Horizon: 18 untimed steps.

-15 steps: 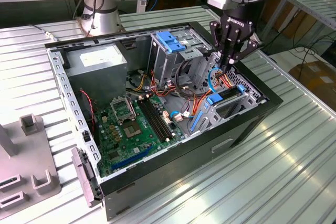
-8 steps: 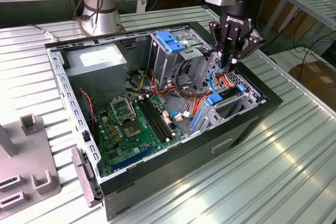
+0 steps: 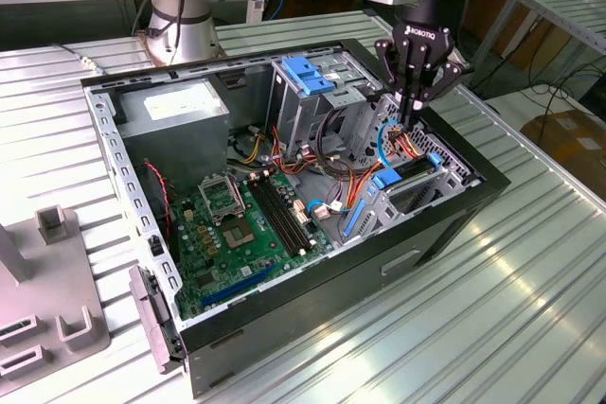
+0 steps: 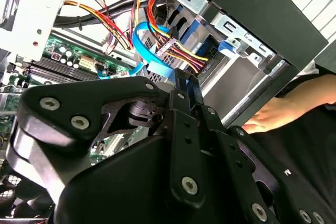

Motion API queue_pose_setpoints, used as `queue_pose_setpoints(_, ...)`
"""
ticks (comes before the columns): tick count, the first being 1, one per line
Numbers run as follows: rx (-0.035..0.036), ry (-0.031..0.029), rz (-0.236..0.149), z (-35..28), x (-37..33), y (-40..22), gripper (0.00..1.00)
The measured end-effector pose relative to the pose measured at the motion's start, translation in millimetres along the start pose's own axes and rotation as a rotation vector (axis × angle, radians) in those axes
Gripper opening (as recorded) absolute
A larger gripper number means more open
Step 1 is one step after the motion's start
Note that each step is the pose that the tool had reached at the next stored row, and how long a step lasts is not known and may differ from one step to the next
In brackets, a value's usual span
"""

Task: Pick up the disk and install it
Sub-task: 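Insert the second disk wire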

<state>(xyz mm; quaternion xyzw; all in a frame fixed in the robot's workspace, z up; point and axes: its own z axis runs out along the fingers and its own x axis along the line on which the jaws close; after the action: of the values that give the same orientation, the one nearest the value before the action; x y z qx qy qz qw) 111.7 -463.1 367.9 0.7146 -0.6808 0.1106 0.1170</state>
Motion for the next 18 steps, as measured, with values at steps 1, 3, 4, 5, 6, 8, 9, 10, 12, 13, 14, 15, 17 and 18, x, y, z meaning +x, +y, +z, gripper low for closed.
queue_pose_setpoints(1, 0.0001, -0.0005, 0.0, 0.2, 0.0, 0.0, 0.16)
queue_pose_setpoints(3, 0.0005, -0.0108, 0.0, 0.9, 0.8, 0.1, 0.16)
queue_pose_setpoints(4, 0.0009, -0.0186, 0.0, 1.5, 2.0, 0.2, 0.16)
queue_pose_setpoints(5, 0.0016, -0.0313, 0.0, 2.4, 3.9, 0.2, 0.16)
queue_pose_setpoints(6, 0.0021, -0.0408, 0.0, 3.1, 5.4, 0.3, 0.16)
queue_pose_setpoints(8, 0.0036, -0.0723, 0.0, 5.1, 10.0, 0.5, 0.16)
queue_pose_setpoints(9, 0.0045, -0.0897, 0.0, 6.2, 12.6, 0.6, 0.16)
queue_pose_setpoints(10, 0.005, -0.1017, 0.0, 6.9, 14.7, 0.7, 0.16)
queue_pose_setpoints(12, 0.0062, -0.1249, 0.0, 8.8, 19.6, 1.0, 0.16)
queue_pose_setpoints(13, 0.0067, -0.137, 0.0, 10.1, 22.8, 1.2, 0.16)
queue_pose_setpoints(14, 0.0072, -0.1456, 0.0, 11.2, 25.5, 1.3, 0.16)
queue_pose_setpoints(15, 0.0077, -0.1574, 0.0, 13.0, 30.3, 1.6, 0.16)
queue_pose_setpoints(17, 0.0081, -0.1651, 0.0, 16.1, 37.8, 2.0, 0.16)
queue_pose_setpoints(18, 0.0081, -0.1651, 0.0, 16.8, 39.5, 2.1, 0.16)
